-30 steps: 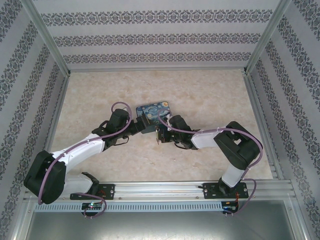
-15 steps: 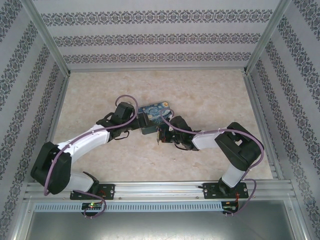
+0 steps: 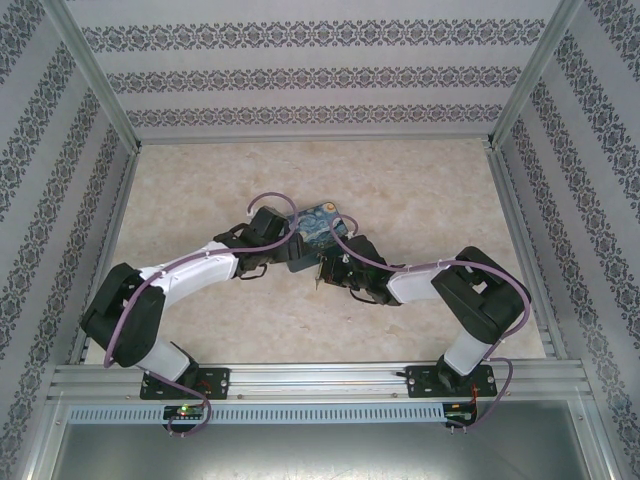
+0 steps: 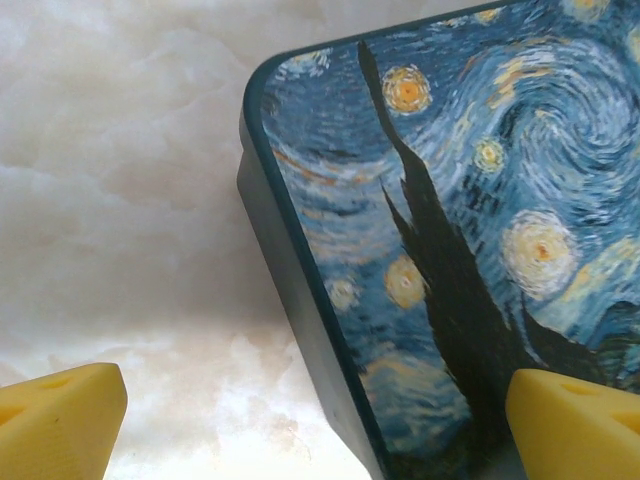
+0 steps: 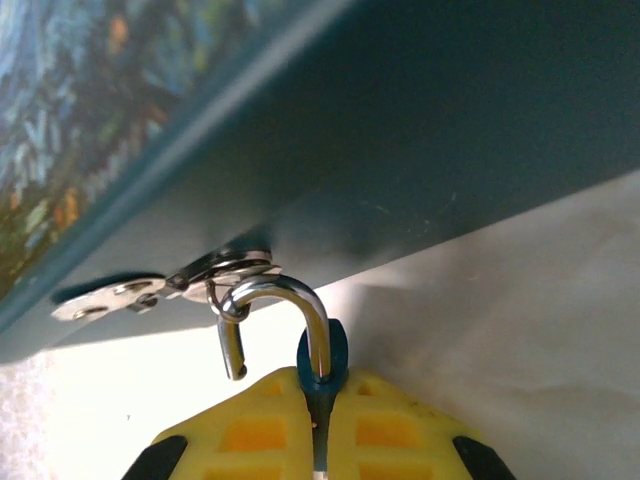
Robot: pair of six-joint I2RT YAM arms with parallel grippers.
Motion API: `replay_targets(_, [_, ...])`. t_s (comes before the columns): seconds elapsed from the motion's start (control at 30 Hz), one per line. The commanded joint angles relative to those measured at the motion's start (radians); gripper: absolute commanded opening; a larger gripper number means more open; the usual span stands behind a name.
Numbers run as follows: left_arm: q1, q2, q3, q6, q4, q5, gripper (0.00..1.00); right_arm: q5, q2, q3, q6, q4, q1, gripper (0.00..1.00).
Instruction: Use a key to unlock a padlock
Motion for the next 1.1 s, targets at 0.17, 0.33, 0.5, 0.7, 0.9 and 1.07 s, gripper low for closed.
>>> replay_targets(0.17, [-0.037, 0.018, -0.037, 0.008, -0.017, -0.044, 0.97, 0.045, -0.008, -0.037, 0.153, 0.054, 0.011, 0.0])
replay_targets(0.33, [-0.048, 0.025, -0.059, -0.001, -0.008, -0.049, 0.97, 0.056, -0.009, -0.035, 0.17, 0.059, 0.014, 0.0])
replay_targets(0.5, [-0.049, 0.029, -0.07, -0.005, -0.011, -0.049, 0.97, 0.05, -0.015, -0.034, 0.156, 0.054, -0.003, 0.0])
replay_targets(0.7, [-0.049, 0.054, -0.063, 0.001, -0.035, -0.044, 0.93, 0.002, -0.039, -0.013, 0.098, 0.015, -0.06, 0.0])
replay_targets(0.9, [-0.049, 0.087, -0.064, 0.004, -0.032, -0.019, 0.89, -0.1, -0.043, 0.048, 0.027, -0.049, -0.159, 0.0])
replay_targets(1.07, [-0.05, 0.118, -0.057, 0.009, -0.033, 0.003, 0.86, -0.232, 0.013, 0.144, -0.023, -0.103, -0.241, 0.0])
